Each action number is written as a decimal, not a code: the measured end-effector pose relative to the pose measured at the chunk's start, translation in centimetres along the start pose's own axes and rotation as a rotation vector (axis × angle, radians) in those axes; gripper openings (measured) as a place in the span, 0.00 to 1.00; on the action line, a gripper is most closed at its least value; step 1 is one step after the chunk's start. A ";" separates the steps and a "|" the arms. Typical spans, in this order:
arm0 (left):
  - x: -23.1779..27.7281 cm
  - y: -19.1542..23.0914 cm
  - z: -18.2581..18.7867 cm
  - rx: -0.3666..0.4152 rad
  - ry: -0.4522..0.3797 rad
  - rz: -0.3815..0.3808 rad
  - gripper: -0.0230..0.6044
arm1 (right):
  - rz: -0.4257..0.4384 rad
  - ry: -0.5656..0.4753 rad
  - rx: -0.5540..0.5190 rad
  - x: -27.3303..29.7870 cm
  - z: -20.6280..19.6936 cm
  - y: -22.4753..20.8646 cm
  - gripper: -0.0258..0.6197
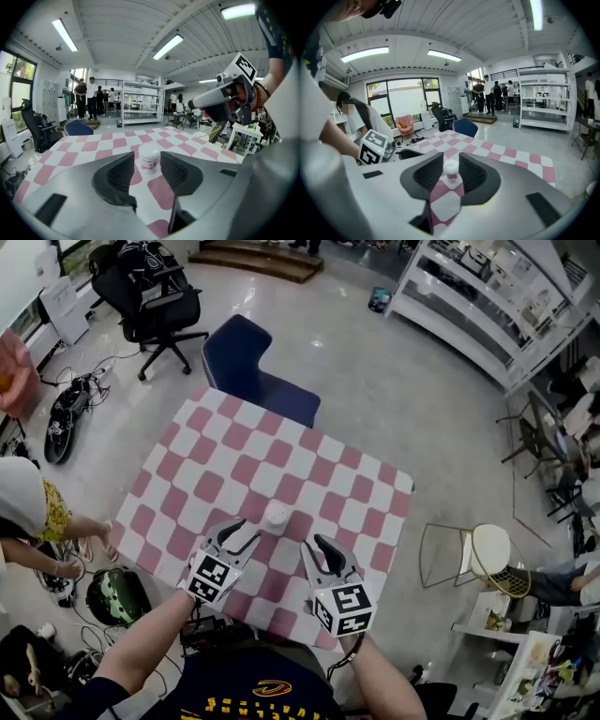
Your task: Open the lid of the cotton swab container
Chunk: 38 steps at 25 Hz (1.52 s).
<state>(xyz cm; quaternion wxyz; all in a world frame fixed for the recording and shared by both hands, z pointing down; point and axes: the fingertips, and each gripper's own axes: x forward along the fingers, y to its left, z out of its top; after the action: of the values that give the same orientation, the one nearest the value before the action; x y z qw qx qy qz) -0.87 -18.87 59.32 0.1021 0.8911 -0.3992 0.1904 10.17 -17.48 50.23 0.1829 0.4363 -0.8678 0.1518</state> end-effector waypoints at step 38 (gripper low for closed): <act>10.6 -0.2 -5.4 0.084 0.182 0.020 0.46 | 0.076 0.031 0.081 4.8 -1.7 -3.9 0.28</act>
<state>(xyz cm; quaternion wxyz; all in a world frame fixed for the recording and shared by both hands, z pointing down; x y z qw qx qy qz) 4.36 -24.09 68.65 0.0985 0.8695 -0.3887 0.2883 11.00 -22.39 54.28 0.1728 0.4075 -0.8740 0.2003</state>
